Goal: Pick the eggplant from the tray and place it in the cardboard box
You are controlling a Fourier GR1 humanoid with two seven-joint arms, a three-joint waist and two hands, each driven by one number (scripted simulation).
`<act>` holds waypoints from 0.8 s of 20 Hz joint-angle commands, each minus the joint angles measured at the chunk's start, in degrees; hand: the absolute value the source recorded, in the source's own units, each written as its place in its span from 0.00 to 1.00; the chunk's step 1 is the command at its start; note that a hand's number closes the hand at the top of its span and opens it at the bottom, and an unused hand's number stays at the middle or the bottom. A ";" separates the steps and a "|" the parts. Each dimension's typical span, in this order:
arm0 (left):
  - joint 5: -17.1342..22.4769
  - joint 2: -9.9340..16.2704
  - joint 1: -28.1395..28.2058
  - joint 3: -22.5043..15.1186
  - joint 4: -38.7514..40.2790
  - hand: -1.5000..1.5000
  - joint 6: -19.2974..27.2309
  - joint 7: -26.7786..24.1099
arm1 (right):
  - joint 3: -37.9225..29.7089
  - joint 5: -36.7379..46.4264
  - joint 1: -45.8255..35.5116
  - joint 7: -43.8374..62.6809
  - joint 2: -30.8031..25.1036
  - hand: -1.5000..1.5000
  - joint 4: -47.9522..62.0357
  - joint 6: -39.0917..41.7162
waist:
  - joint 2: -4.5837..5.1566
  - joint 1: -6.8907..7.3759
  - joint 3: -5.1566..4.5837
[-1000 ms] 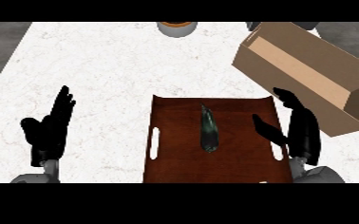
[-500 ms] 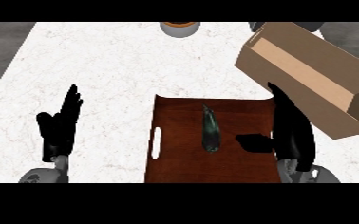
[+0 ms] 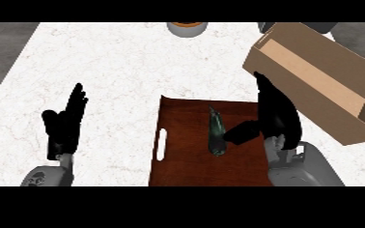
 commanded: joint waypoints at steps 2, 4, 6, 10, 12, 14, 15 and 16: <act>-0.42 0.82 -0.95 -0.30 -2.08 0.50 0.11 3.11 | 0.66 -0.57 -3.16 14.71 5.40 0.00 7.02 8.30 | -0.09 0.48 0.09; -0.97 -1.12 -0.06 -0.04 1.48 0.50 1.27 -0.51 | 0.43 0.34 -3.33 14.73 8.56 0.00 8.48 9.72 | -0.07 -0.47 -0.07; -0.87 -0.21 0.69 -0.82 -1.70 0.50 0.09 0.66 | -3.10 -1.64 -4.77 14.74 8.58 0.00 11.41 11.25 | -0.18 0.11 0.06; 0.66 -0.38 -1.12 0.81 1.01 0.50 -0.99 0.60 | -5.89 -0.39 -8.44 14.75 11.97 0.00 16.11 12.83 | -0.04 -0.47 0.03; 0.13 -0.02 -1.09 0.91 0.19 0.50 -0.60 1.01 | -4.50 -0.39 -8.88 14.75 12.78 0.00 17.82 9.63 | -0.11 -0.10 0.10; 0.94 1.01 -0.99 1.29 -0.05 0.50 -2.41 0.99 | -3.89 -0.25 -9.89 14.75 12.83 0.00 20.66 7.00 | -0.16 0.31 0.08; -0.13 -0.77 1.11 -0.03 -0.30 0.50 -1.26 -0.83 | -4.20 -0.72 -9.57 14.75 12.84 0.00 21.14 7.82 | -0.21 0.28 0.08; 0.21 -0.35 0.18 1.23 1.74 0.50 -1.35 -1.49 | -5.18 -0.25 -9.25 14.75 12.86 0.00 19.83 9.73 | -0.26 -0.55 0.05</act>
